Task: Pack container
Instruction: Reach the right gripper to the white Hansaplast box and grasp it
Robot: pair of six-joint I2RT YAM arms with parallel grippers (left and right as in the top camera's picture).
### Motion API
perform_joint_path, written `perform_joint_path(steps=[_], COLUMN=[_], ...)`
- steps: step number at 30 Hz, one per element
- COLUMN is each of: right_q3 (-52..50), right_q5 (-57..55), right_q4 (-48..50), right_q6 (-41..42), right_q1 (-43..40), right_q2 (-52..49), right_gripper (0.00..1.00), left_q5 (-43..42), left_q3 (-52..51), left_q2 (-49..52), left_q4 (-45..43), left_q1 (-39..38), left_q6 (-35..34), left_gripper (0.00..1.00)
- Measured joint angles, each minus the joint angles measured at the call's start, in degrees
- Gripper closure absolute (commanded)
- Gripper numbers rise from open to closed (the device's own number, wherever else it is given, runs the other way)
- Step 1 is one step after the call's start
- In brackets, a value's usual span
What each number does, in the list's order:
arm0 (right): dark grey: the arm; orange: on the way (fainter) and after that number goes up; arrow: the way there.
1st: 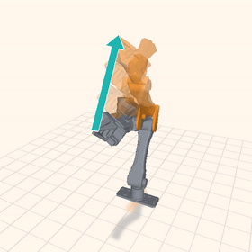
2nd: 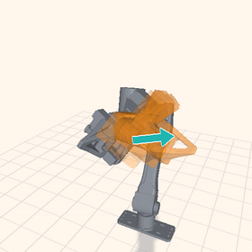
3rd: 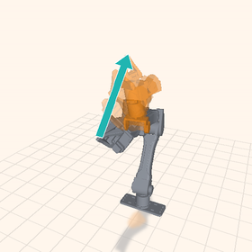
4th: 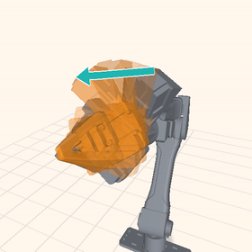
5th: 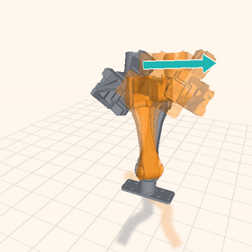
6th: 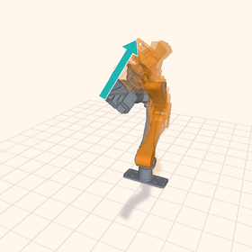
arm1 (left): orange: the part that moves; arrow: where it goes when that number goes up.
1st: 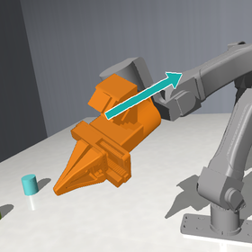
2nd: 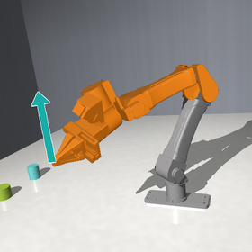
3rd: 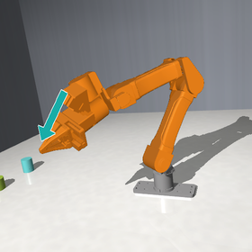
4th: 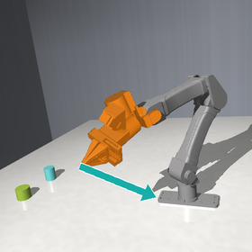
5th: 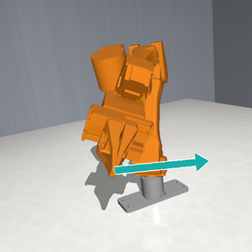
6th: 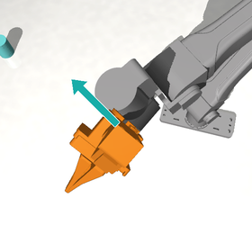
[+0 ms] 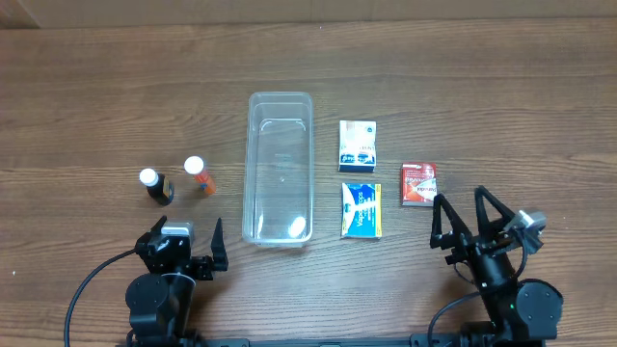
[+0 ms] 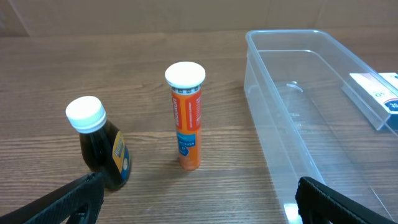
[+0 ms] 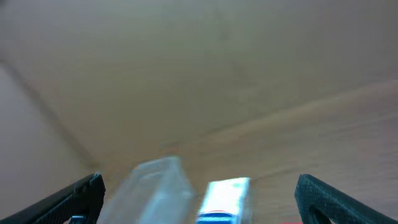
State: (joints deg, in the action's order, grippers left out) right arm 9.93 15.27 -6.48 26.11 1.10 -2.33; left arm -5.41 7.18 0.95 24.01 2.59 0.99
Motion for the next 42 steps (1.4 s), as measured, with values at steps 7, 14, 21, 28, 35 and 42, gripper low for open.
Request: perform_joint_path(steps=[7,14,21,28,35,42], right_q3=[24.76,64.87,78.36,79.34,79.34,79.34], right_q5=[5.49,10.19,9.81,-3.63,-9.03,-11.28], right_q4=[-16.28,-37.73,-42.84,-46.51,-43.76,-41.16], right_q6=[0.2,-2.73,-5.29,-5.07,-5.09,-4.48], right_q1=[0.0,1.29,8.52,19.04,20.28,20.26], right_q2=[-25.92,-60.52,-81.15,-99.12,-110.99,-118.07], right_gripper=[0.0,0.0,0.0,0.0,0.0,0.0], left_q5=[0.0,0.0,0.0,0.0,0.0,0.0], left_q3=[0.0,-0.02,-0.02,-0.02,-0.02,-0.02], left_q2=[0.0,-0.04,-0.04,-0.04,-0.04,-0.04], left_q4=[-0.07,-0.09,-0.04,-0.04,-0.04,-0.04], left_q1=[0.0,0.0,0.0,0.0,0.0,0.0], left_q6=[-0.02,-0.02,-0.02,-0.02,-0.02,-0.02], left_gripper=[0.0,0.0,0.0,0.0,0.0,0.0])
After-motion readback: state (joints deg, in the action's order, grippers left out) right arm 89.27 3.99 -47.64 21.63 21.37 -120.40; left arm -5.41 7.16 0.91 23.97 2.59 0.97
